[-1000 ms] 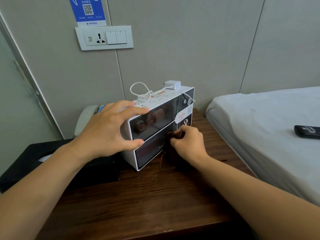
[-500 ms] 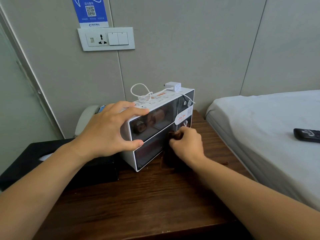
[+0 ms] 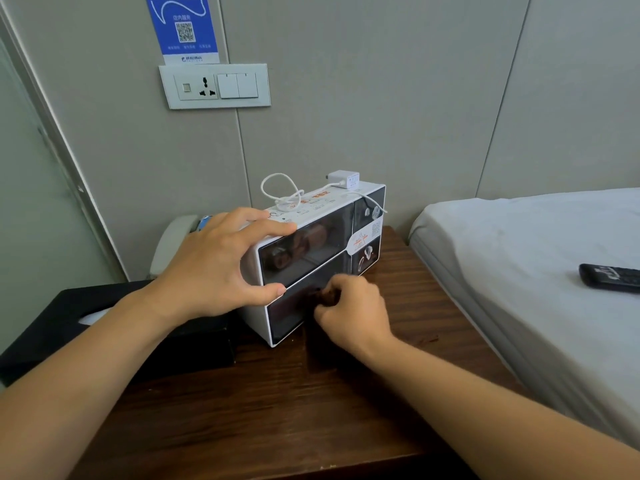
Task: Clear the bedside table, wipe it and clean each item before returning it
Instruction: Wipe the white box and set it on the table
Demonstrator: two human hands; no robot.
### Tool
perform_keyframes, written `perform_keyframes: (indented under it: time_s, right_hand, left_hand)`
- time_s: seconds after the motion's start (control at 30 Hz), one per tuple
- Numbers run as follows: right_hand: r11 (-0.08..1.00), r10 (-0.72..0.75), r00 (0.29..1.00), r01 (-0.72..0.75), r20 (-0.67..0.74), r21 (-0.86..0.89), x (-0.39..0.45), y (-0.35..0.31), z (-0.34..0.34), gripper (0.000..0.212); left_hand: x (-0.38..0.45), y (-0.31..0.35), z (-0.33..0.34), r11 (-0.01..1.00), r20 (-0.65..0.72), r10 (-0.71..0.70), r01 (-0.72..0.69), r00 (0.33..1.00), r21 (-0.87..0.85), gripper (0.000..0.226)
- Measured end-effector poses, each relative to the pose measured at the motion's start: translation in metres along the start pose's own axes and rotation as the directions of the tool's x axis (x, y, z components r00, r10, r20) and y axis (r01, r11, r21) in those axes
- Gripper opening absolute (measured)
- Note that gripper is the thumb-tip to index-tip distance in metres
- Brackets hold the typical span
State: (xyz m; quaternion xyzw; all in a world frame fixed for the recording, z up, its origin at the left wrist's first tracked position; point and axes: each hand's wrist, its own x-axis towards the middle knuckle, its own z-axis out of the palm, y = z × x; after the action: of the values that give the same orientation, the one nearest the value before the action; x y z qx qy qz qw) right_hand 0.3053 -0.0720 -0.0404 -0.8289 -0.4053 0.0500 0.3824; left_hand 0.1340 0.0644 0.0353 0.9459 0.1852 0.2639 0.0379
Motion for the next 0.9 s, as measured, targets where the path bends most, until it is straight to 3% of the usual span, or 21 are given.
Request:
perform_keyframes:
  time_s: [0.1,0.23,0.3,0.53,0.7,0.83,0.9]
  right_hand:
    - [0.995,-0.021,0.997,0.013,0.075,0.101,-0.008,-0.002,-0.003,0.008]
    - [0.951,0.062,0.958,0.029,-0.281,0.307,0.027,-0.005,-0.033,0.006]
    - [0.919,0.076,0.932,0.072,-0.354,0.386,0.040,-0.011,-0.042,0.012]
    - [0.920,0.144,0.910,0.021,-0.390,0.391,0.043,-0.007,-0.027,0.019]
    - [0.945,-0.024,0.958,0.115,-0.286,0.305,0.013,-0.010,-0.007,0.006]
    - [0.946,0.130,0.934,-0.016,-0.332,0.325,0.038,0.002,-0.028,0.011]
    - [0.955,0.072,0.941,0.031,-0.330,0.296,0.031,0.002,-0.024,0.011]
  left_hand:
    - [-0.001,0.000,0.000,1.000,-0.001,-0.009,0.009,1.000,-0.009,0.085]
    - [0.000,0.000,-0.001,1.000,0.011,0.009,-0.009,1.000,-0.004,0.080]
    - [0.001,0.000,-0.001,1.000,0.011,0.012,-0.012,1.000,-0.005,0.080]
    - [0.001,0.000,-0.001,1.000,0.018,0.015,-0.015,1.000,-0.001,0.081]
    - [0.001,-0.001,-0.001,1.000,0.017,0.004,-0.004,1.000,-0.013,0.083]
    - [0.001,0.000,-0.002,1.000,0.029,0.013,-0.014,1.000,0.008,0.085]
    - [0.001,0.000,-0.001,1.000,0.034,0.007,-0.007,0.999,0.018,0.085]
